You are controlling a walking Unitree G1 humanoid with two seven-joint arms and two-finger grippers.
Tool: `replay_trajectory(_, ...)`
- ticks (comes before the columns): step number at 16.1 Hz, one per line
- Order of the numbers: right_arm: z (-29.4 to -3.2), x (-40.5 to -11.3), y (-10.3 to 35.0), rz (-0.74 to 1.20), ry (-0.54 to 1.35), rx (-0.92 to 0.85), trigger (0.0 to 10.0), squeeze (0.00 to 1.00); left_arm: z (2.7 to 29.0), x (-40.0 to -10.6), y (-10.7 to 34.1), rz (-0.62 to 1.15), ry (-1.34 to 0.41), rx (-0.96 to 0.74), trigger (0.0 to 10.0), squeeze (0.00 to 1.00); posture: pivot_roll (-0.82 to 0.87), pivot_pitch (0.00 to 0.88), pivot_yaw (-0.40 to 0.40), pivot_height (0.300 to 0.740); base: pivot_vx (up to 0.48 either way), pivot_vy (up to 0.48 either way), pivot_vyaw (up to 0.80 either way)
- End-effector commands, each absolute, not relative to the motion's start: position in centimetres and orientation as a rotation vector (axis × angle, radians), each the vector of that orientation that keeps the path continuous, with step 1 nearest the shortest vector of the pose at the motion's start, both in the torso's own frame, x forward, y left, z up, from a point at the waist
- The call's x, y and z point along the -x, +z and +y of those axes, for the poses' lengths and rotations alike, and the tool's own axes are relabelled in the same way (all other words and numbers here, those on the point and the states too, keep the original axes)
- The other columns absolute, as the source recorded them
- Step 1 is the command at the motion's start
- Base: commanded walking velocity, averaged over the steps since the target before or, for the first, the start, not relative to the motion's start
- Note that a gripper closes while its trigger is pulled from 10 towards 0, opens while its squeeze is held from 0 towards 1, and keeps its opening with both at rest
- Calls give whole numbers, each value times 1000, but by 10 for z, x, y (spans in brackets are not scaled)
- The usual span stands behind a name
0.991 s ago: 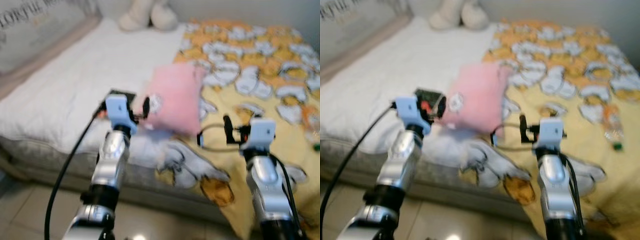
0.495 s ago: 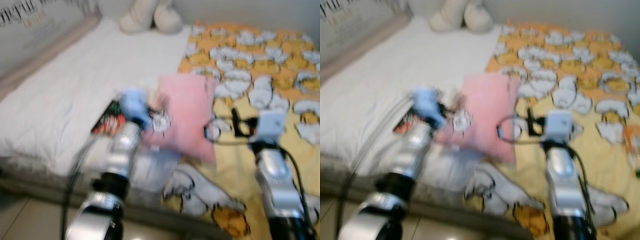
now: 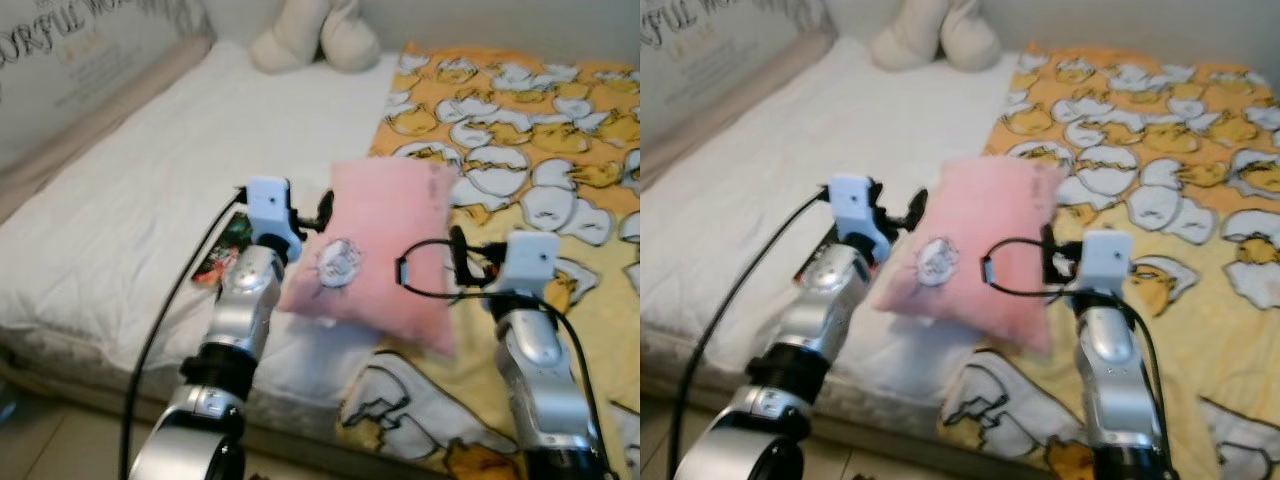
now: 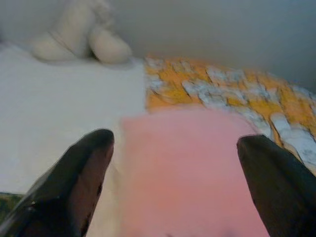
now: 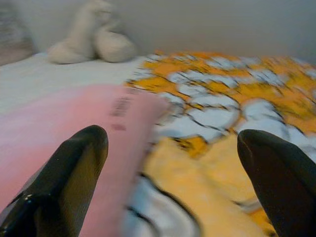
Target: Clean up the room
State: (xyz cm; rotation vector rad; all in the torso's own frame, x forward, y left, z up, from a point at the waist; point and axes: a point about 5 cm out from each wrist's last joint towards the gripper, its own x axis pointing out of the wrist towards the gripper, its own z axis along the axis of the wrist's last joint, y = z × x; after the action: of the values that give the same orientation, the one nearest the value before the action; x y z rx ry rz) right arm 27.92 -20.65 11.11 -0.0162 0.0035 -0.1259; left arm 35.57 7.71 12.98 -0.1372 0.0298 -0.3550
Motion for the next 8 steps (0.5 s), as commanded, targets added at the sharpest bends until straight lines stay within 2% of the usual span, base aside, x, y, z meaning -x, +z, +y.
replay_trajectory(1,-207,-284,115,10,-128,-43,10000,0,92,-364,131,58,-330,122,10000,0,-234,0,57,740,0,0,0)
replay_trajectory(4,-219,-300,111,77,-134,-101,10000,0,117,-381,122,207,-227,134,10000,0,-248,3,74,740,0,0,0)
replay_trajectory(6,-233,-309,95,165,-172,-236,10000,0,119,-388,124,269,-226,154,10000,0,-263,25,90,740,0,0,0)
replay_trajectory(8,-230,-320,105,151,-121,-277,10000,0,123,-393,129,302,-213,246,10000,0,-282,58,102,740,0,0,0)
